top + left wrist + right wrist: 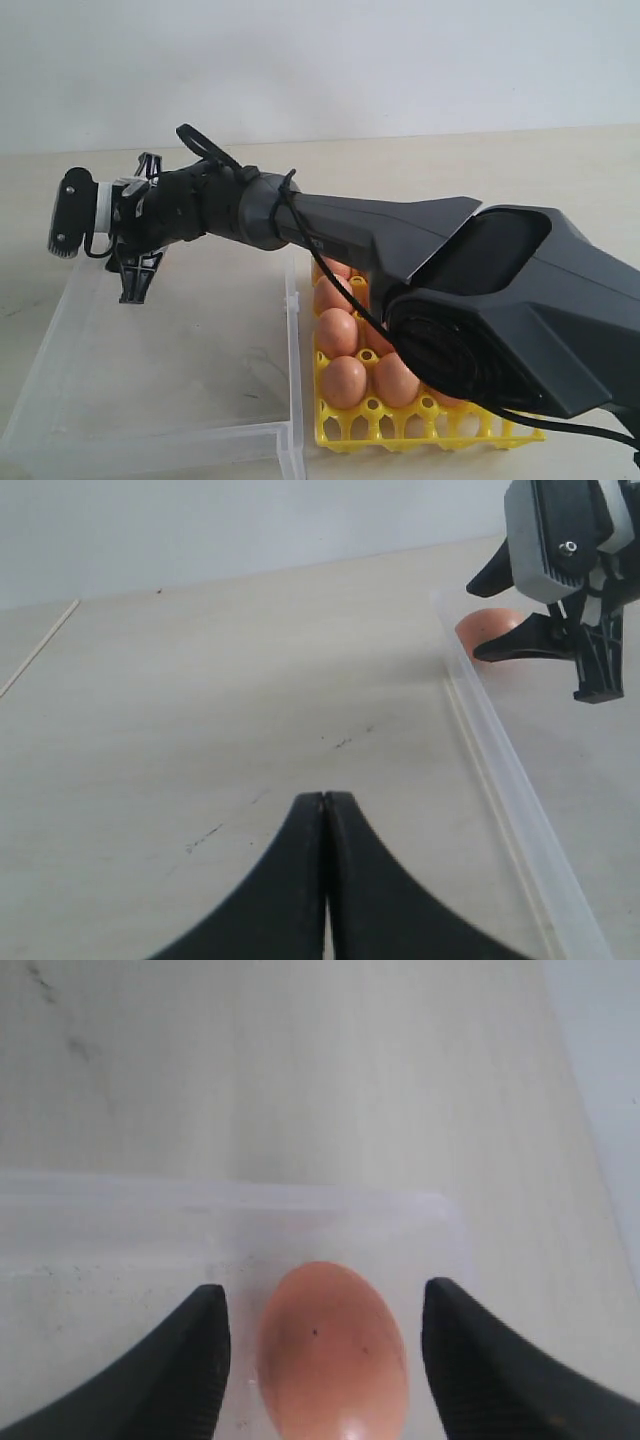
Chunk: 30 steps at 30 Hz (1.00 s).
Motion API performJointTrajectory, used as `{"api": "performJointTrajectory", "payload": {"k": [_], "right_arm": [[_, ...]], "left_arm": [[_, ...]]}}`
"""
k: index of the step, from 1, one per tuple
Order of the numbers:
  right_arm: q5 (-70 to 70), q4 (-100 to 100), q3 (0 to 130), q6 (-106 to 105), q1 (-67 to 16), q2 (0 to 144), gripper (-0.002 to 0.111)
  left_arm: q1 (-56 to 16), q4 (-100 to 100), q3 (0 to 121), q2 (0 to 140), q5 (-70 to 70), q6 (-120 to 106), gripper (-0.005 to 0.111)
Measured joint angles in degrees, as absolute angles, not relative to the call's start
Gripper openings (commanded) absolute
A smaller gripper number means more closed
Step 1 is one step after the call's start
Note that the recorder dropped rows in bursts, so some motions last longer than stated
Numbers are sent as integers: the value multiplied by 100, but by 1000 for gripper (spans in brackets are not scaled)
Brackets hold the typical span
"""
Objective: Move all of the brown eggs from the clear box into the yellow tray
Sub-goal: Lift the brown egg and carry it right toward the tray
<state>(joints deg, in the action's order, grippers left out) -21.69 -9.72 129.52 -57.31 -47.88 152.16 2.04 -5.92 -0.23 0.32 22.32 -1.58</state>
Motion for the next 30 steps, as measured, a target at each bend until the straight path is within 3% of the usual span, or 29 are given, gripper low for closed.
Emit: {"api": "performJointTrajectory", "payload": {"k": [25,27,30], "right_arm": [[-1657,-929,12952,-5552,-4699,15503,55],[-1631,-929,12952,-5552,-4699,15503,47],[-1630,-929,12952,-5552,-4699,15503,18]], "left_arm": [[204,-592,-23,32,2232,-158,0],[204,-592,-23,32,2232,-158,0],[204,-592,-23,32,2232,-158,0]]}}
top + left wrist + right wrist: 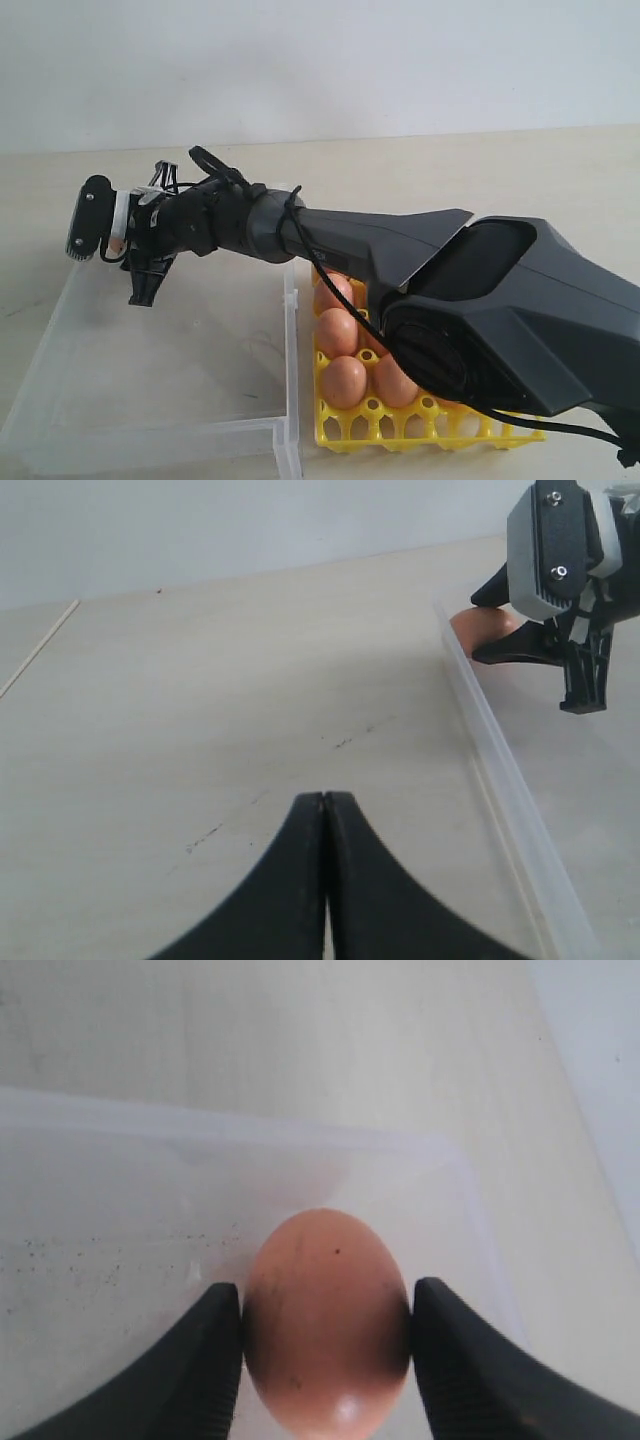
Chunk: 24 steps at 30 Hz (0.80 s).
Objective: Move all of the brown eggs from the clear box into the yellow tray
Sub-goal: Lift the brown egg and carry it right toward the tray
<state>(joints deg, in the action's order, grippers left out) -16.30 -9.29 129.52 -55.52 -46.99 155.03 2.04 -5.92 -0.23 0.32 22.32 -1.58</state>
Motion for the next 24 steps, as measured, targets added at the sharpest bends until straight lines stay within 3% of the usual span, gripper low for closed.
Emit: {"api": "performJointTrajectory", "payload": {"k": [2,13,16,24], "right_arm": [[-1667,-953,12952,-5552,-4699,15503,0],[-1731,-1425,12256,-5418,-4723,14847,0],[-899,-1654,11192,-5148,-4747,14213,0],[2815,-1902,6829,-3860,-4770,11734,0]], "left_arm": [[204,-592,-23,32,2232,-158,0],[204,-592,-23,32,2232,-158,0],[204,-592,-23,32,2232,-158,0],[204,-592,-23,32,2232,-158,0]]}}
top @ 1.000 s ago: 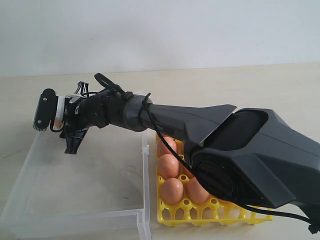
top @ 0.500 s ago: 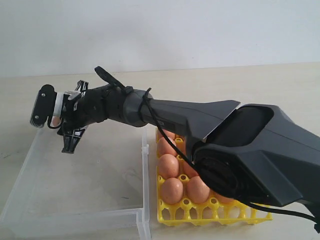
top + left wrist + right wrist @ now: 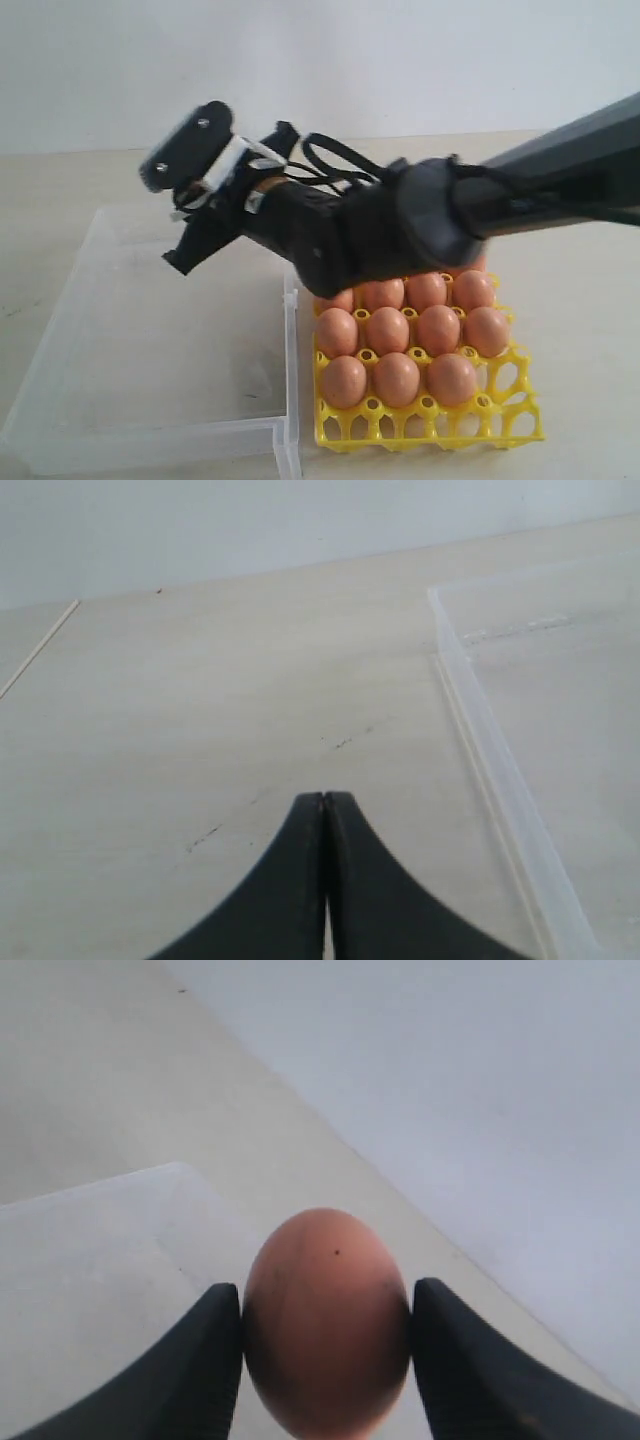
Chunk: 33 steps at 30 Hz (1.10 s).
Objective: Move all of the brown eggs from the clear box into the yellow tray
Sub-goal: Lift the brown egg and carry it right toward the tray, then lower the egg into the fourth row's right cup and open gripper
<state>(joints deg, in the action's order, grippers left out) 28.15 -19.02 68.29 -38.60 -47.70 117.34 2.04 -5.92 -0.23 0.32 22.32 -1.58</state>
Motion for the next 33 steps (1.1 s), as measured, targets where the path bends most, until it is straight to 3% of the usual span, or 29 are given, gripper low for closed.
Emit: {"api": "performJointTrajectory", "payload": {"k": [11,15,23,33], "right_arm": [[4887,-2760,2467,-3029,-4770,9080,0],[4995,-2848,1397,-2558,-4770,8503,0],[4995,-3357,364,-2119,-4770,8254,0],[4995,-3436,295,-1838,-4770,8292,0]], "left_arm": [[204,-592,-23,32,2232,-158,0],[204,-592,-23,32,2232,-158,0],[204,-592,-23,32,2232,-158,0],[204,-592,-23,32,2232,-158,0]]}}
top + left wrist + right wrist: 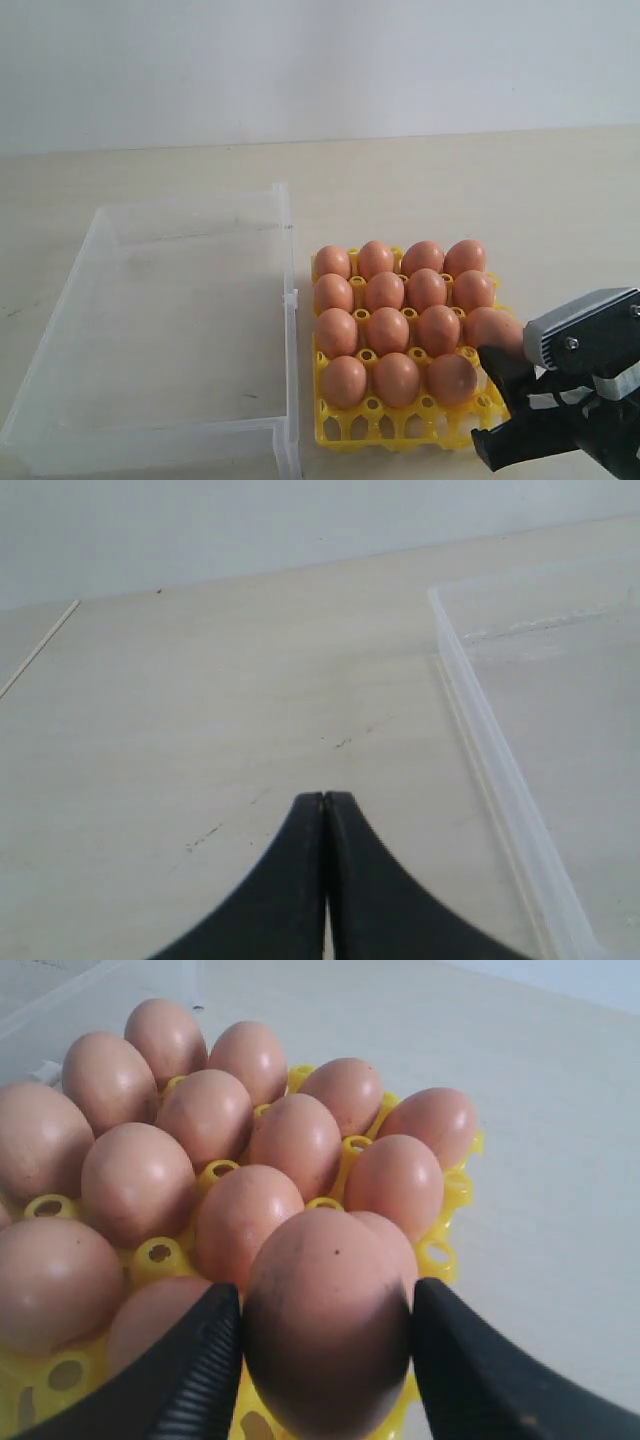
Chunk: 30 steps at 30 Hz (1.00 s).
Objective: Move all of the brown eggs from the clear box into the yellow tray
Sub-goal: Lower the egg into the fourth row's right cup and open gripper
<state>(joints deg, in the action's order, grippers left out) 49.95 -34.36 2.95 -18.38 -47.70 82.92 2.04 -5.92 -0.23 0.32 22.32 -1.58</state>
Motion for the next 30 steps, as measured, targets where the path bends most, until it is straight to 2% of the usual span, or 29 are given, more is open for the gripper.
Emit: {"api": "performJointTrajectory", "payload": {"k": [7,10,12,15,17,18,20,23,25,27,30], "right_arm": [[4885,-3588,550,-1568,-4770,8688,0],[4849,-3588,654,-1545,-4770,8838,8],[4823,-3588,676,-1545,-4770,8857,22],[4823,-3588,674,-1545,-4770,8871,52],[4823,-3588,674,-1545,-4770,8871,62],[4811,-3632,674,-1545,-4770,8871,64],[4797,-3704,674,-1620,-4770,8785,62],[4746,-3719,674,-1971,-4770,8462,48],[4723,-3719,674,-2176,-4770,8123,27],[4710,-3719,674,-2309,-4770,7722,0],[4640,-3719,769,-2502,-4770,7247,0]], "left_arm": [[204,-592,-23,32,2232,-158,0],[204,-592,-23,32,2232,-158,0],[204,-592,-23,32,2232,-158,0],[204,-592,-23,32,2232,-158,0],[204,-592,-23,32,2232,-158,0],[204,-592,-23,32,2232,-158,0],[204,-592,-23,32,2232,-158,0],[204,-592,-23,32,2232,-158,0],[204,-592,-23,32,2232,-158,0],[204,-592,-23,32,2232,-158,0],[204,-592,-23,32,2232,-158,0]]}}
